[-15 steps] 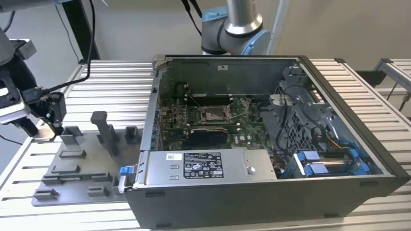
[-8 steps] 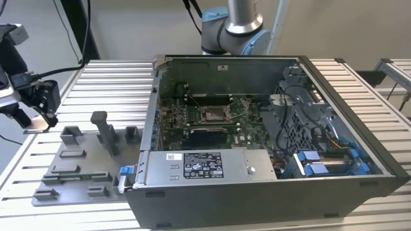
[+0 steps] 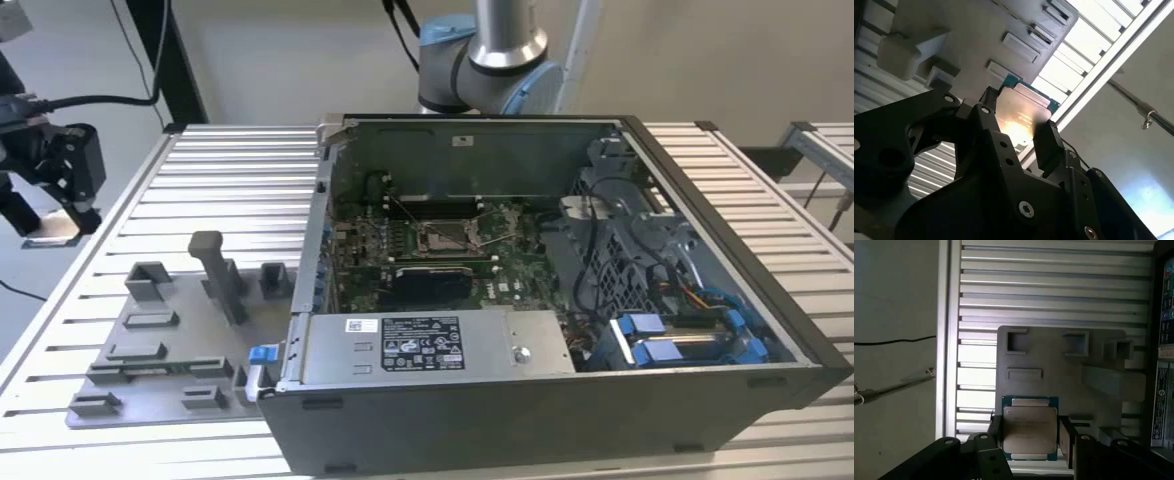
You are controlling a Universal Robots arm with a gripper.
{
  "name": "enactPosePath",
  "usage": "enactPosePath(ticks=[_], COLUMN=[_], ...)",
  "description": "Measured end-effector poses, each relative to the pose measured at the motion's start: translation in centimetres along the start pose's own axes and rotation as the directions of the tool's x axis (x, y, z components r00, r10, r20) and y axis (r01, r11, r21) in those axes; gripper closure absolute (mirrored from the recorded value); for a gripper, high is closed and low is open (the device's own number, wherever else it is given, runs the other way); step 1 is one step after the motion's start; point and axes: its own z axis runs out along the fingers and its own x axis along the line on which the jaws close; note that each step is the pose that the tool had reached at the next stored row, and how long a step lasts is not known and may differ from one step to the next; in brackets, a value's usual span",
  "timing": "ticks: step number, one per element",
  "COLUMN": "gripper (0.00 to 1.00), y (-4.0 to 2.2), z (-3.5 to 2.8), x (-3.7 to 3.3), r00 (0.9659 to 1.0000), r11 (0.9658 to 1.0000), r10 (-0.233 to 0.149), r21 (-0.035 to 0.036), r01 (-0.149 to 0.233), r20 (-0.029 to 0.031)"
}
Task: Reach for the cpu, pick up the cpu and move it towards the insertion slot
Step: 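Pick up the cpu and move it towards the insertion slot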
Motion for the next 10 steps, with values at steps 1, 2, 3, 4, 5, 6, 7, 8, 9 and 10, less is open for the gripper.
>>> enactPosePath(ticks=[1, 2, 3, 4, 5, 6, 7, 8, 9, 10], gripper=[1.00, 1.00, 1.00, 1.00, 1.00, 1.00, 1.00, 1.00, 1.00, 1.00], y=[0.01, 0.02, 0.04, 0.05, 0.06, 0.07, 0.07, 0.07, 0.07, 0.08], z=[-0.45, -0.90, -1.35, -1.80, -2.25, -2.66, -2.84, -2.92, -2.92, -2.92], x=[-0.01, -0.01, -0.01, -0.02, -0.02, -0.03, -0.03, -0.03, -0.03, -0.03], r00=[1.0000, 1.0000, 1.0000, 1.0000, 1.0000, 1.0000, 1.0000, 1.0000, 1.0000, 1.0000], r11=[1.0000, 1.0000, 1.0000, 1.0000, 1.0000, 1.0000, 1.0000, 1.0000, 1.0000, 1.0000], r10=[0.000, 0.000, 0.000, 0.000, 0.000, 0.000, 0.000, 0.000, 0.000, 0.000], r21=[0.0000, 0.0000, 0.0000, 0.0000, -0.0001, 0.0000, 0.0000, 0.0002, 0.0000, 0.0000], r01=[0.000, 0.000, 0.000, 0.000, 0.000, 0.000, 0.000, 0.000, 0.000, 0.000], r20=[0.0001, 0.0001, 0.0000, 0.0001, 0.0001, 0.0000, 0.0000, 0.0001, 0.0003, 0.0003])
